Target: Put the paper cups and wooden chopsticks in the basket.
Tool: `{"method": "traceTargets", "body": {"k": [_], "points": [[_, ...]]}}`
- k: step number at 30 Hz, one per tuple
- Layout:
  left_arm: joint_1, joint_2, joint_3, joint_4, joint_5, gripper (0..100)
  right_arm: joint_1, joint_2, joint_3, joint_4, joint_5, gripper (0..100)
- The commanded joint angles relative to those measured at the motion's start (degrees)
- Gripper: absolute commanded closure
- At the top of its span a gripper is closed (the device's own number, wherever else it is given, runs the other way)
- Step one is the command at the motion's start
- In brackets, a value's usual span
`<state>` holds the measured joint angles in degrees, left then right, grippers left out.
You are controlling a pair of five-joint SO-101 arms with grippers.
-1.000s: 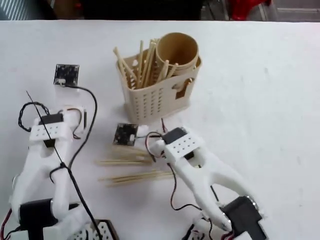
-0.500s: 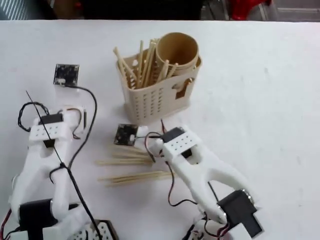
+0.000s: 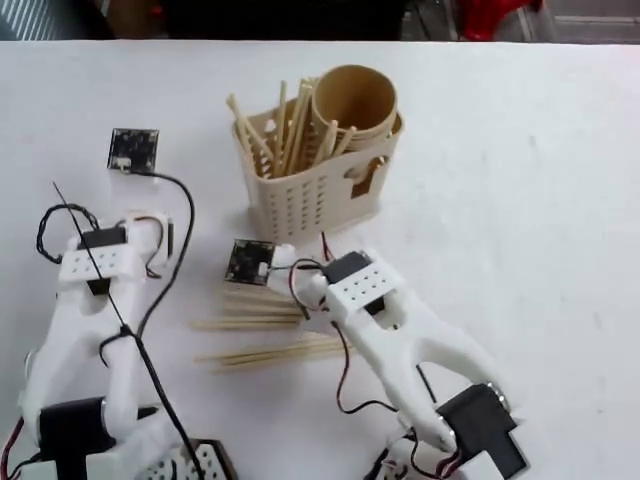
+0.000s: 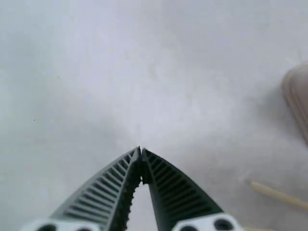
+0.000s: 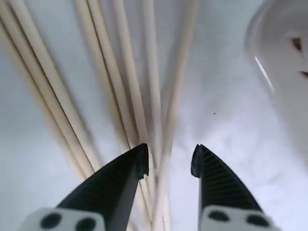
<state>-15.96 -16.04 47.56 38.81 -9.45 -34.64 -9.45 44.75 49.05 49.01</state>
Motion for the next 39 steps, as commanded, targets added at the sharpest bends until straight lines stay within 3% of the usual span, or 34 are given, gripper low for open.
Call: {"method": "traceTargets", "body": {"k": [1,8,13,15,24,39], "points": [[0.84,-0.13,-0.44,-1.05,0.00,98,-0.31,1.63,-2.55,-3.74,-0.53,83.9],[0.84,-0.13,-0.44,-1.05,0.00,98,-0.22,9.71,-3.08,-7.08,-0.53,84.3],[0.84,-0.13,-0.44,-0.88,0.00,98,-0.31,8.40,-3.52,-6.73,-2.02,98.9],[0.84,-0.13,-0.44,-0.88,0.00,98,-0.13,6.90,-3.52,-6.11,-4.22,96.8],[0.84,-0.13,-0.44,-1.05,0.00,98,0.04,-7.52,-3.34,2.86,-5.98,98.1],[0.84,-0.13,0.53,-2.81,0.00,98,-0.48,-34.86,0.97,8.40,-9.93,98.1]]}}
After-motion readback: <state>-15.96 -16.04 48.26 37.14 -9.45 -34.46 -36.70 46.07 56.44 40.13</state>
